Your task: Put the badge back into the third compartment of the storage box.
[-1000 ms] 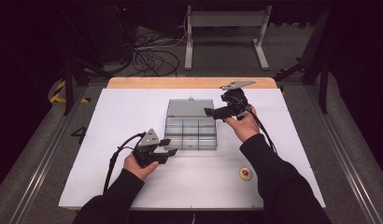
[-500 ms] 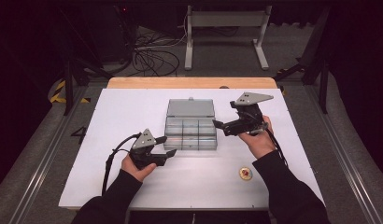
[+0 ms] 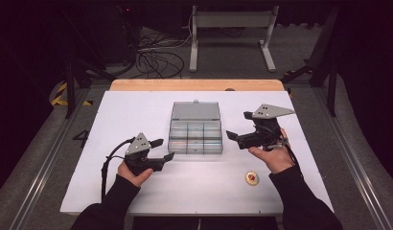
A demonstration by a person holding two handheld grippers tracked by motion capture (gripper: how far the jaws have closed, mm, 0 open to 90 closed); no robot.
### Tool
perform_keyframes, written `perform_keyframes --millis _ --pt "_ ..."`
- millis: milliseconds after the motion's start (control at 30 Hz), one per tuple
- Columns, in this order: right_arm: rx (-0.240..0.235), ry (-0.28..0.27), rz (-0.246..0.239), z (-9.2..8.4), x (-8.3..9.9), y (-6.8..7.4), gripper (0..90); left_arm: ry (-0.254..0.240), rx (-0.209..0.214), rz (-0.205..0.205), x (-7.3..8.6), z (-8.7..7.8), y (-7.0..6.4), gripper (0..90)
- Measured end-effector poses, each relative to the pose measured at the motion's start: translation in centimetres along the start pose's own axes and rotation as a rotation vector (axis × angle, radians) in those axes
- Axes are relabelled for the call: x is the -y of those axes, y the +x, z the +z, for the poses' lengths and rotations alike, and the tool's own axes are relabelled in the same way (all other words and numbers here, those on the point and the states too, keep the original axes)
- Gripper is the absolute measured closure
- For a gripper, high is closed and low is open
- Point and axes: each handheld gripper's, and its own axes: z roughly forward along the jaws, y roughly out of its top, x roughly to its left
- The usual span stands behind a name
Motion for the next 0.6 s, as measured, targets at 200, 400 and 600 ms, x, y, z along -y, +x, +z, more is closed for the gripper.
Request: perform_keyframes --millis 200,400,600 --pt "0.007 0.007 -0.005 -0.6 0.7 0.3 13.5 -0.010 -0.013 0.005 0.0 -0.4 0.0 32.6" --pt "-0.010 0.029 -0.019 -1.3 1.3 0.5 17.4 -0.014 -0.019 0.006 0.1 -0.9 0.0 32.1" --pt "-0.008 0.033 -0.039 -1.8 1.5 0.8 19.2 -0.018 -0.022 0.002 0.3 -1.2 0.0 31.5"
